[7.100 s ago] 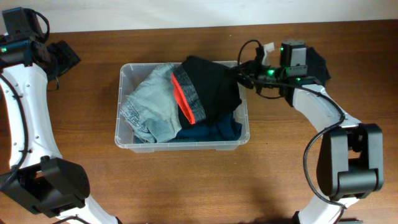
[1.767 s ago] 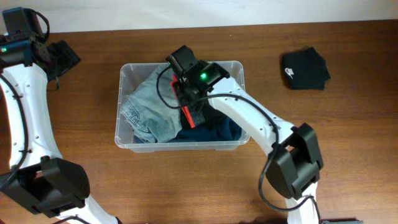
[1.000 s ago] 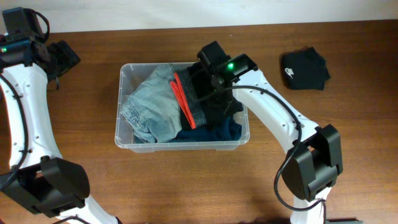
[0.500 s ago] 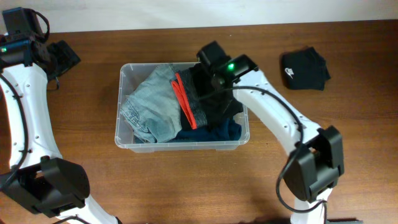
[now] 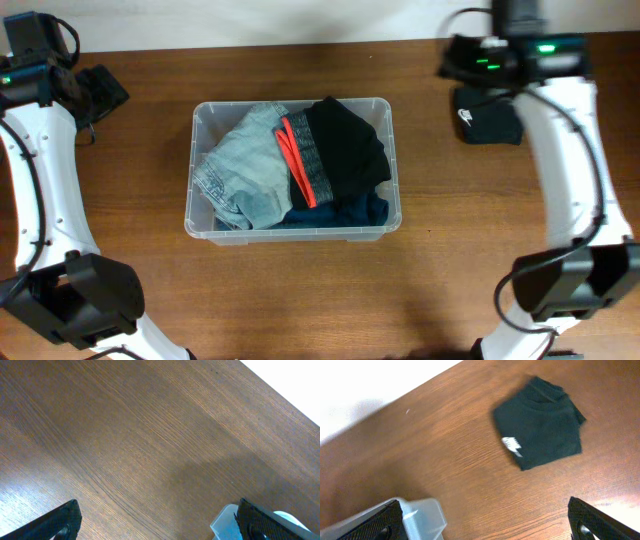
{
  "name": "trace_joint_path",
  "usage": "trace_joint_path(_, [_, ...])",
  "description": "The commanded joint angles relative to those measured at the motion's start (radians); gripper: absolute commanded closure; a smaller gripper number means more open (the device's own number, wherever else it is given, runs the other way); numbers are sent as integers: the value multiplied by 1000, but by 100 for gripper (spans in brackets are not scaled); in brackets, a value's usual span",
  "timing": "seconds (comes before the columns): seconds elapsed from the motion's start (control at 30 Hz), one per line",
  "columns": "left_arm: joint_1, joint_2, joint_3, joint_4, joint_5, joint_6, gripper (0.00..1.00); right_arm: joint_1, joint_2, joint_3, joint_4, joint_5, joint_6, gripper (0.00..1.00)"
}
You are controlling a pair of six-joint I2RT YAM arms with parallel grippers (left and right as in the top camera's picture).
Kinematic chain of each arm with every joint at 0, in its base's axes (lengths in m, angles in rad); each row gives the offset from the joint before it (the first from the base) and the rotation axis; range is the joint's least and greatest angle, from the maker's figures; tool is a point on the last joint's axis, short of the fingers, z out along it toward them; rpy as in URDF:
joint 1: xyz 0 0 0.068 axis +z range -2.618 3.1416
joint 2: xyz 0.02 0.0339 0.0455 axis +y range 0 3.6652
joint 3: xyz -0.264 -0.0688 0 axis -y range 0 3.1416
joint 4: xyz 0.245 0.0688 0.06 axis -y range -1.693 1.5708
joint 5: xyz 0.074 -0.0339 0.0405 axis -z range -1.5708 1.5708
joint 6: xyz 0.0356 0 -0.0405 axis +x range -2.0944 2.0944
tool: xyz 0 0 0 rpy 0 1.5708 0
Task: Pack container
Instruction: 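Raise the right gripper and move it right to the black Nike shirt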
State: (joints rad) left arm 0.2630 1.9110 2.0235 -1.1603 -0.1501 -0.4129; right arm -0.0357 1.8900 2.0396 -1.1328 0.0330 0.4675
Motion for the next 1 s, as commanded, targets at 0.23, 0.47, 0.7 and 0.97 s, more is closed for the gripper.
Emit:
trace_joint_path(0.23, [0, 4, 6, -1, -5, -13, 1, -292, 47, -174, 112, -570, 100, 1])
trace_joint_path(0.47, [0, 4, 6, -1, -4, -13, 1, -325, 47, -345, 296, -605, 342, 1])
trace_joint_path(0.7, [0, 4, 6, -1, -4, -13, 0, -327, 47, -501, 531, -604, 565, 2])
trace_joint_path(0.97, [0, 4, 6, -1, -4, -13, 1, -340, 47, -607, 625, -539, 619, 1])
